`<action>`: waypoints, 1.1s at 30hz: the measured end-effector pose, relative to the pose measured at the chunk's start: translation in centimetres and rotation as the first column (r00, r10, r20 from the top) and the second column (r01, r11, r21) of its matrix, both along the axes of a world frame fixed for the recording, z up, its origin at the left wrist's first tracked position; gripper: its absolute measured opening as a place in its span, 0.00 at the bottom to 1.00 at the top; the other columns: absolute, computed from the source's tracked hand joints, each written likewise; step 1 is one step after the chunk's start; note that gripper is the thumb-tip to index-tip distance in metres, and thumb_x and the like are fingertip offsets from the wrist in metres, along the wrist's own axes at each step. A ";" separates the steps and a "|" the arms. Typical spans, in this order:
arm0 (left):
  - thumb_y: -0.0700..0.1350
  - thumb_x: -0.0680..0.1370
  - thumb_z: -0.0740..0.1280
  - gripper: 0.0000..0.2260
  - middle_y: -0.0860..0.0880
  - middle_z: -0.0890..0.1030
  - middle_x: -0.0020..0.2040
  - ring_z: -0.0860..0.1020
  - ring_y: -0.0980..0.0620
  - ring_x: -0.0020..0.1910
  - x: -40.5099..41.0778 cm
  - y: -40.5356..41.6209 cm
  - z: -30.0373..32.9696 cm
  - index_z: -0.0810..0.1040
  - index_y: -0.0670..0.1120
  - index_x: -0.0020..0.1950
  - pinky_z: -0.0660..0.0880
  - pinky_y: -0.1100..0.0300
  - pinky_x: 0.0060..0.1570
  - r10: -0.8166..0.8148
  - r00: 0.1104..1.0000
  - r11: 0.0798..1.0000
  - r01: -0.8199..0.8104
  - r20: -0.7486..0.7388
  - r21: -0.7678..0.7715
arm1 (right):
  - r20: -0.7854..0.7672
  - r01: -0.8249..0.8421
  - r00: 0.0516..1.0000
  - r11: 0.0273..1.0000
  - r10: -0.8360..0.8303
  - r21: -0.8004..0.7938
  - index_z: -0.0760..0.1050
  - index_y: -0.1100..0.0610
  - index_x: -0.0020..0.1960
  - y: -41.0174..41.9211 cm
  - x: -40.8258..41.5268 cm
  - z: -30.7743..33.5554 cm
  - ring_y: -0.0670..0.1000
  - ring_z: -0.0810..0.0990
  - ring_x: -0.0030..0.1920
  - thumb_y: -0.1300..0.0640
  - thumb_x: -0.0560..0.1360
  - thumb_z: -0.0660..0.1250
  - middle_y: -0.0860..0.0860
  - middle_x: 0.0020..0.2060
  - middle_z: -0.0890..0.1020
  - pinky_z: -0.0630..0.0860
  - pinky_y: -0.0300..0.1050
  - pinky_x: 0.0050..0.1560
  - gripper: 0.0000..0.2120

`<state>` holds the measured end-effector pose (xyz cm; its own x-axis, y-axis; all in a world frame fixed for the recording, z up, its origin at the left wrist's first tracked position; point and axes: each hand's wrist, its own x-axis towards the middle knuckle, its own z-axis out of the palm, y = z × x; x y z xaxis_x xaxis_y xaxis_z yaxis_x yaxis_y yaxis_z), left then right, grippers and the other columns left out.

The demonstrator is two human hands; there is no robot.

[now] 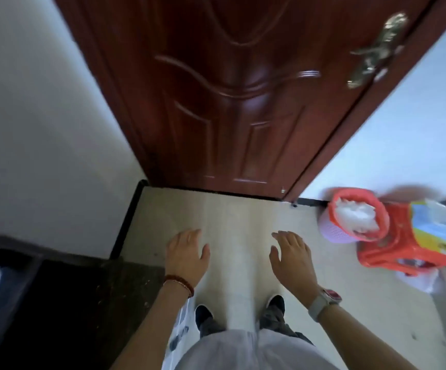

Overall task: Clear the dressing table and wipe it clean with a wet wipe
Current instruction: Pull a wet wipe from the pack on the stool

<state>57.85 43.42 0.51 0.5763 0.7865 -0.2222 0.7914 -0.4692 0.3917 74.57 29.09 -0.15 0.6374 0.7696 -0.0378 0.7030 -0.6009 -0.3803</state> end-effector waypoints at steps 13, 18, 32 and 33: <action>0.50 0.78 0.57 0.19 0.49 0.69 0.67 0.66 0.48 0.65 32.4 -22.6 0.3 0.65 0.49 0.68 0.61 0.53 0.62 -0.667 0.745 0.744 0.667 -0.026 0.021 | -0.008 0.700 0.711 0.708 -0.703 0.092 0.80 0.60 0.48 -28.2 17.1 -1.1 0.60 0.82 0.43 0.56 0.68 0.61 0.56 0.42 0.83 0.78 0.55 0.43 0.13; 0.50 0.78 0.58 0.19 0.50 0.68 0.68 0.64 0.50 0.68 41.3 -30.4 1.5 0.66 0.49 0.68 0.60 0.52 0.65 -0.813 0.582 0.582 0.812 0.024 0.044 | -0.005 0.791 0.610 0.609 -0.792 0.059 0.80 0.59 0.46 -35.6 23.2 -0.5 0.59 0.82 0.39 0.56 0.66 0.62 0.55 0.39 0.83 0.79 0.53 0.39 0.13; 0.49 0.77 0.59 0.19 0.48 0.71 0.66 0.67 0.48 0.65 68.8 -35.7 -4.4 0.68 0.48 0.67 0.63 0.55 0.63 -0.836 0.548 0.541 0.832 0.031 -0.122 | -0.159 0.847 0.503 0.521 -0.850 -0.104 0.75 0.61 0.59 -40.1 47.7 -4.0 0.61 0.76 0.55 0.51 0.71 0.53 0.57 0.54 0.79 0.72 0.55 0.55 0.23; 0.50 0.77 0.59 0.19 0.47 0.71 0.66 0.67 0.48 0.65 70.5 -35.5 -4.7 0.68 0.47 0.67 0.63 0.55 0.63 -0.833 0.552 0.543 0.828 0.035 -0.141 | -0.146 0.836 0.520 0.536 -0.842 -0.112 0.75 0.60 0.59 -40.0 49.7 -4.4 0.61 0.76 0.55 0.51 0.72 0.53 0.57 0.54 0.79 0.72 0.55 0.55 0.23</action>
